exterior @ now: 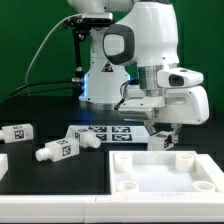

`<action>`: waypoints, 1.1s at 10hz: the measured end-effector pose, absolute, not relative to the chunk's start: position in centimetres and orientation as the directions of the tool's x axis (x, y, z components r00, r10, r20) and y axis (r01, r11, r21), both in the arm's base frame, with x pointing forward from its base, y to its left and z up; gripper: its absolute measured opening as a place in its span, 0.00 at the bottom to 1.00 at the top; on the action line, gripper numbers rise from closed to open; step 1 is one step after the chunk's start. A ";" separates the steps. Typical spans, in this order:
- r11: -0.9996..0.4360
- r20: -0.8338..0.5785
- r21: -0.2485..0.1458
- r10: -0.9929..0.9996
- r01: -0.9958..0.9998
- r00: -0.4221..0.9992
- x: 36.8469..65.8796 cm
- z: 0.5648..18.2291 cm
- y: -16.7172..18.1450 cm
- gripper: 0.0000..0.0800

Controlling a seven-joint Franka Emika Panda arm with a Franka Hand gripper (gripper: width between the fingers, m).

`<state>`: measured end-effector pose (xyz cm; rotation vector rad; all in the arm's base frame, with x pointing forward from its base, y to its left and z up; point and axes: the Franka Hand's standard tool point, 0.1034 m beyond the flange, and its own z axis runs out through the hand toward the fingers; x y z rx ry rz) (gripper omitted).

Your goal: Assemble square table

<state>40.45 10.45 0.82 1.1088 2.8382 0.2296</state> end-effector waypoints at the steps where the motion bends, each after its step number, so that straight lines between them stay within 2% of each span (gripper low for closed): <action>1: 0.726 -0.025 0.170 0.680 0.667 -0.733 40.5 0.8 10.4 0.67; 2: 0.725 -0.025 0.170 0.680 0.667 -0.733 40.4 0.8 10.4 0.77; 3: 0.713 -0.024 0.170 0.693 0.681 -0.720 40.6 0.9 10.4 0.77; 5: 0.610 -0.038 0.199 0.787 0.767 -0.616 42.2 3.4 10.6 0.81; 6: 0.561 -0.040 0.190 0.824 0.806 -0.564 42.5 3.9 10.5 0.81; 7: 0.501 -0.031 0.202 0.862 0.841 -0.506 43.0 4.3 10.7 0.81; 8: 0.402 0.020 0.252 0.907 0.880 -0.420 42.9 4.4 12.2 0.81; 9: 0.389 0.056 0.288 0.905 0.875 -0.421 42.2 4.0 13.4 0.81; 10: 0.338 0.062 0.264 0.929 0.903 -0.366 42.1 3.6 12.8 0.81; 11: 0.285 0.076 0.262 0.946 0.922 -0.314 42.2 3.7 12.8 0.81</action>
Offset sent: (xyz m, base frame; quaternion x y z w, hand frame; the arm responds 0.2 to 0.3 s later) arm 0.0161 -0.0018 0.0361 -0.0130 -0.0450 0.1120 0.9926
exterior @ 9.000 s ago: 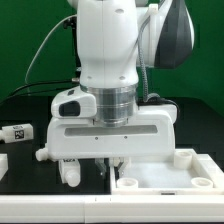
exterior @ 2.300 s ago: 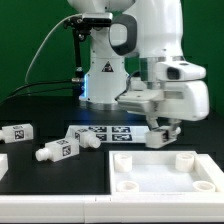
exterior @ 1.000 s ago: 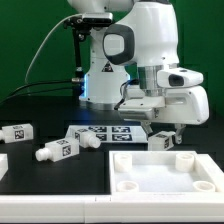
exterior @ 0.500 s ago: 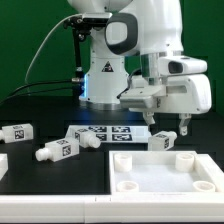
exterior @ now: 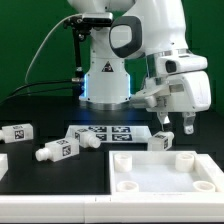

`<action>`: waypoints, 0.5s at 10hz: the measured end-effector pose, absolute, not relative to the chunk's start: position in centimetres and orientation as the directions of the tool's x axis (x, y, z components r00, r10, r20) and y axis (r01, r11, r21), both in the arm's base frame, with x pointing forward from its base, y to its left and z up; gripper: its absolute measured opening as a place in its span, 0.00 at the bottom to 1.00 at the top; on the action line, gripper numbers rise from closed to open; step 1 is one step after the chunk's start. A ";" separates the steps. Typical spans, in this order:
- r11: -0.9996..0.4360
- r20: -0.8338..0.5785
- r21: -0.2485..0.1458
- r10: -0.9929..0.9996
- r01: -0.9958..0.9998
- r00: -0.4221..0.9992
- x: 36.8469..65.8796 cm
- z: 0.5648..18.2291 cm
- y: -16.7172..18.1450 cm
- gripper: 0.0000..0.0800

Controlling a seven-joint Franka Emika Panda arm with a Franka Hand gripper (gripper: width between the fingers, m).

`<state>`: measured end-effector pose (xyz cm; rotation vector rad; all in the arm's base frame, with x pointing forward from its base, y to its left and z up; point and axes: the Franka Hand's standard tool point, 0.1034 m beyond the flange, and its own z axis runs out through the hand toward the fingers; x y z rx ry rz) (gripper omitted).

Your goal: Assemble square table

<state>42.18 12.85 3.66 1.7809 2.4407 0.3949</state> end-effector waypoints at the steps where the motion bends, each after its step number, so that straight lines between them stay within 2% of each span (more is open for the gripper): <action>1: 0.213 0.093 0.257 0.965 0.943 -0.243 42.3 3.7 12.8 0.81; 3: -0.037 0.109 0.223 0.994 0.974 0.013 44.0 4.8 12.5 0.81; 5: -0.305 0.154 0.198 0.948 0.931 0.278 46.0 6.1 13.9 0.81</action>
Offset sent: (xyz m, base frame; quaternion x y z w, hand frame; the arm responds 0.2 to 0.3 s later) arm 0.0415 -0.0007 0.0309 -0.0030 -0.0761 0.2680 0.9604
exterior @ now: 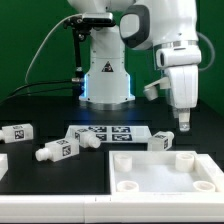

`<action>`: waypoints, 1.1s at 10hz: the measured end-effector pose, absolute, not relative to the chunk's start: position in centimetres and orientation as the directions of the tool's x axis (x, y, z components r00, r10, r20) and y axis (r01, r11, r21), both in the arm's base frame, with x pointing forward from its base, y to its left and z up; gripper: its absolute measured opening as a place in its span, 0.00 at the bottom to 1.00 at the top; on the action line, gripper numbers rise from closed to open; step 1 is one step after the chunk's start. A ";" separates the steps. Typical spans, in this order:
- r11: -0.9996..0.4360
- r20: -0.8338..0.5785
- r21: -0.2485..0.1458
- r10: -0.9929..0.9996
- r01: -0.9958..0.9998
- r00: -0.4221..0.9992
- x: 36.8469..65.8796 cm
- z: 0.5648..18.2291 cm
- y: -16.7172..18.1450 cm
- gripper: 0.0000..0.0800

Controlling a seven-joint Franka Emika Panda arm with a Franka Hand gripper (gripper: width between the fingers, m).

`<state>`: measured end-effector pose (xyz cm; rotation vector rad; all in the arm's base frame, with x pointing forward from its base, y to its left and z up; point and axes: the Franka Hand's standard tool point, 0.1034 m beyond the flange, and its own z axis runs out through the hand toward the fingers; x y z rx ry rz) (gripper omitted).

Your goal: Assemble square table

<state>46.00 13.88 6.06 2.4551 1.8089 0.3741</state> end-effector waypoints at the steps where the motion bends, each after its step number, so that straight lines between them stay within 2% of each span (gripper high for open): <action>1: -0.495 0.204 0.165 0.863 0.853 0.461 46.1 6.3 15.3 0.81; 2: -0.578 0.212 0.132 0.810 0.805 0.547 45.2 5.8 16.0 0.81; 4: -0.641 0.220 0.115 0.761 0.759 0.610 45.3 5.8 15.8 0.81; 6: -0.761 0.218 0.072 0.643 0.645 0.734 45.4 5.7 15.4 0.81; 8: -0.887 0.187 0.023 0.457 0.461 0.869 46.9 6.5 13.4 0.81; 10: -0.988 0.125 -0.041 0.142 0.148 0.982 46.6 5.3 11.8 0.81; 11: -0.993 0.115 -0.052 0.098 0.104 0.989 47.8 5.3 10.0 0.81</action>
Offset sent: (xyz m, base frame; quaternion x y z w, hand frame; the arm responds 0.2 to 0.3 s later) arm 0.0000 0.0000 0.0000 0.0000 0.0000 0.1296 0.9916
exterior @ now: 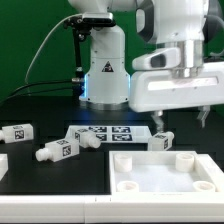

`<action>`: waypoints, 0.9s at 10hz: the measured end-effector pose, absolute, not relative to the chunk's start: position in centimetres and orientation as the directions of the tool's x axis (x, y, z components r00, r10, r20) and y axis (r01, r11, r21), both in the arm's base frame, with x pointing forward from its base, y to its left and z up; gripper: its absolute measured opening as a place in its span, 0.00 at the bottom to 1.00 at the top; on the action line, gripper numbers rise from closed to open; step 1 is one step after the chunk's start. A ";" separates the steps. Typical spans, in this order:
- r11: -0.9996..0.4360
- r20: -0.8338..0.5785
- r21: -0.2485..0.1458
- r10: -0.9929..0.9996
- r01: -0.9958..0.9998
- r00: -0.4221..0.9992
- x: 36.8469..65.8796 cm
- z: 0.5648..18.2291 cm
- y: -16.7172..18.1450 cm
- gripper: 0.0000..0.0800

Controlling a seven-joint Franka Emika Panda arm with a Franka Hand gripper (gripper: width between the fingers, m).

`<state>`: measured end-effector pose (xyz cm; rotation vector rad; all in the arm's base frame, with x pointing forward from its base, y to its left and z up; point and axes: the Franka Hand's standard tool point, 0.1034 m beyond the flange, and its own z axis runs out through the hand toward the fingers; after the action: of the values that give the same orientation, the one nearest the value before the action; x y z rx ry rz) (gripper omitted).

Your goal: Assemble square table

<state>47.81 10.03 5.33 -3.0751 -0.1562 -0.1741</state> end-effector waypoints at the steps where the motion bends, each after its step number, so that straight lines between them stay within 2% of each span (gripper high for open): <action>1: -0.998 0.115 -0.065 0.003 0.011 0.993 48.3 5.4 9.5 0.81; 3: -0.991 0.103 -0.082 -0.113 -0.105 0.988 48.0 5.3 9.9 0.81; 6: -0.894 -0.038 -0.096 -0.436 -0.437 0.899 47.7 5.0 7.8 0.81; 8: -0.748 -0.153 -0.071 -0.646 -0.660 0.748 47.4 4.8 8.3 0.81; 9: -0.735 -0.140 -0.075 -0.661 -0.674 0.737 47.6 4.9 8.3 0.81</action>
Offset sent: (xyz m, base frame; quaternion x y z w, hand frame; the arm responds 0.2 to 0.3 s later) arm 0.0000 0.0000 0.0000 0.0000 0.0000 0.1938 0.9810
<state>47.59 8.28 4.85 -2.8144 1.0866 0.1579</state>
